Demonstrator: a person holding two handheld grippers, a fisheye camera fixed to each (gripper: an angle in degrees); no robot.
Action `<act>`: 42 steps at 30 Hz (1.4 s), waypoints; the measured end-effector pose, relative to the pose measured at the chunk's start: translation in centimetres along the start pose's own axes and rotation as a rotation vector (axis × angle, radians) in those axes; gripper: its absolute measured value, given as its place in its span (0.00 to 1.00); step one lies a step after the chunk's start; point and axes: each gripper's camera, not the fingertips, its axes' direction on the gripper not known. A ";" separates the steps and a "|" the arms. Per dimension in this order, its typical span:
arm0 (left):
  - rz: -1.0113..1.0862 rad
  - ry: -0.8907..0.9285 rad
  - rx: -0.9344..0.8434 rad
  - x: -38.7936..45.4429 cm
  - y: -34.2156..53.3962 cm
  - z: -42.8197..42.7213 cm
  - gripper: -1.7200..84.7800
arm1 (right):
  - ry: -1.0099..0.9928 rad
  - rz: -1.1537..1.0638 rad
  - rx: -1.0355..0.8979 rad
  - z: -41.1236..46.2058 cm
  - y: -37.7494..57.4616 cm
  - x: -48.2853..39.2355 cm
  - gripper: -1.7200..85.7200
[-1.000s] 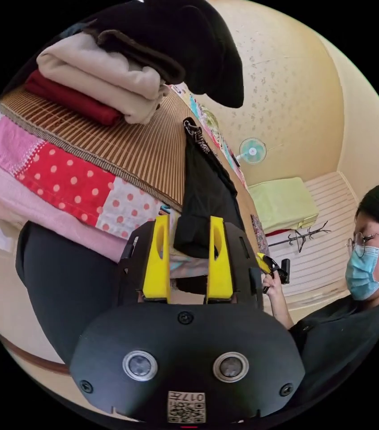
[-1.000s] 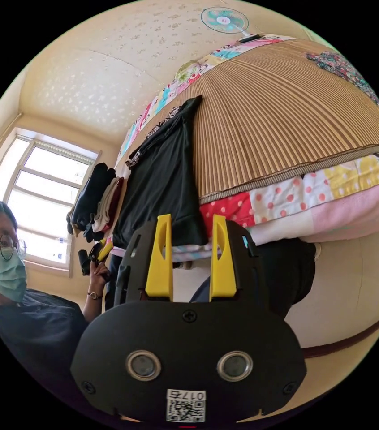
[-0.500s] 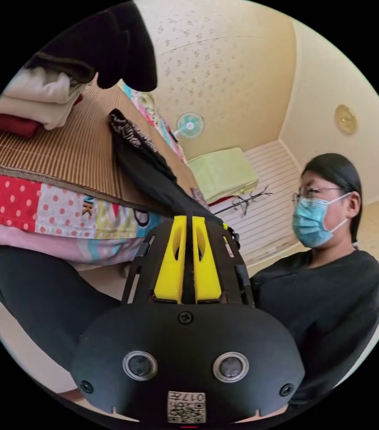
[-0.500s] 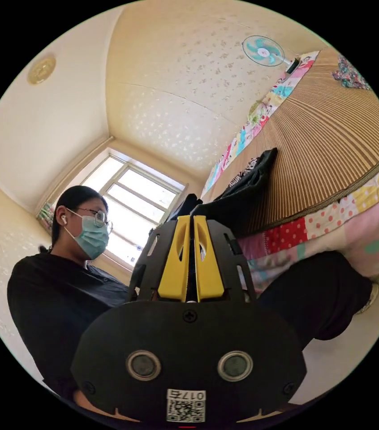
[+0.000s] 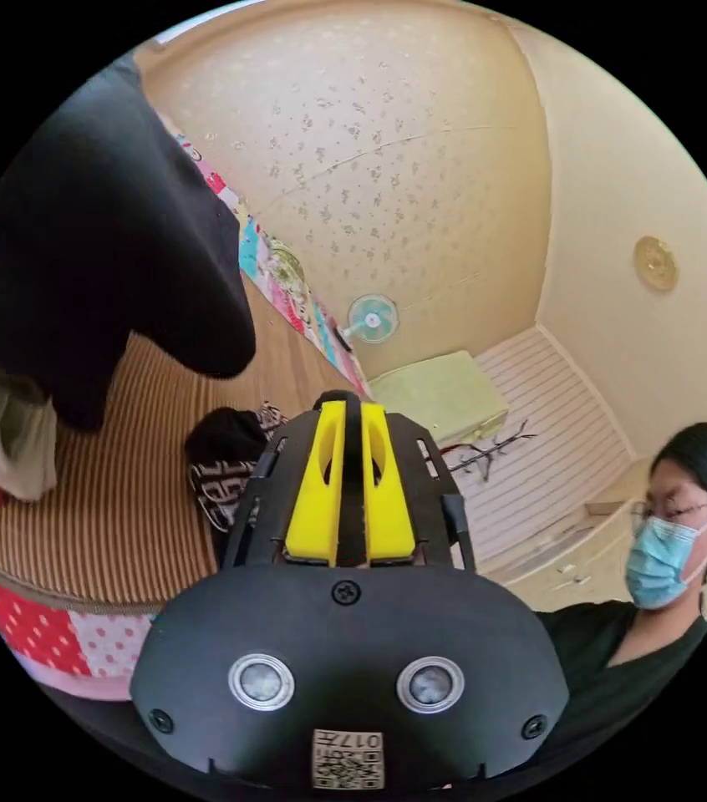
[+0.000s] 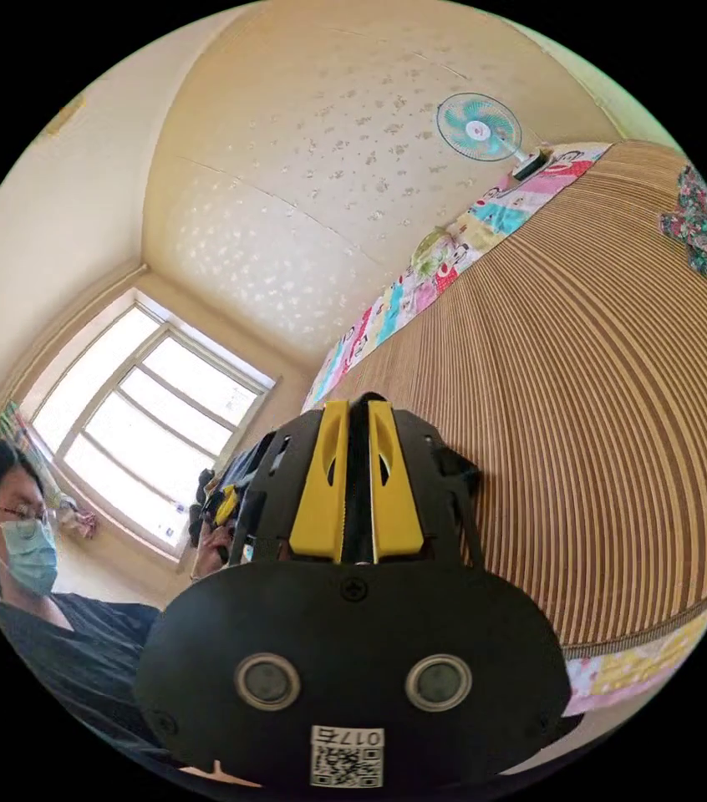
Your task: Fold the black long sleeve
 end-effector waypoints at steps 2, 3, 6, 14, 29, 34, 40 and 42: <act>0.032 -0.071 -0.010 1.0 -0.7 1.2 0.13 | 0.020 0.043 -0.018 1.3 -0.4 -1.1 0.15; 0.058 -0.082 -0.016 1.8 -0.3 1.3 0.14 | 0.011 0.005 -0.027 1.6 0.4 -2.6 0.16; 0.101 -0.207 -0.045 2.8 3.6 1.4 0.15 | 0.124 -0.090 -0.120 2.6 5.0 -5.6 0.16; -0.241 -0.200 -0.243 -3.2 12.5 5.9 0.19 | 0.578 -0.207 -0.374 9.2 18.7 -6.3 0.16; 0.363 0.092 -0.356 18.4 8.2 19.2 0.05 | 0.386 -0.059 -0.138 -6.0 19.7 -7.1 0.14; 0.607 0.073 -0.659 24.3 18.5 27.4 0.10 | 0.349 0.011 -0.131 -8.1 21.5 -5.5 0.15; 0.517 0.212 -0.540 19.7 20.5 22.3 0.13 | 0.242 0.107 -0.120 -10.3 22.7 -3.0 0.16; 0.413 0.061 -0.448 16.6 19.3 20.8 0.14 | 0.180 0.131 -0.133 -10.4 22.5 -2.1 0.17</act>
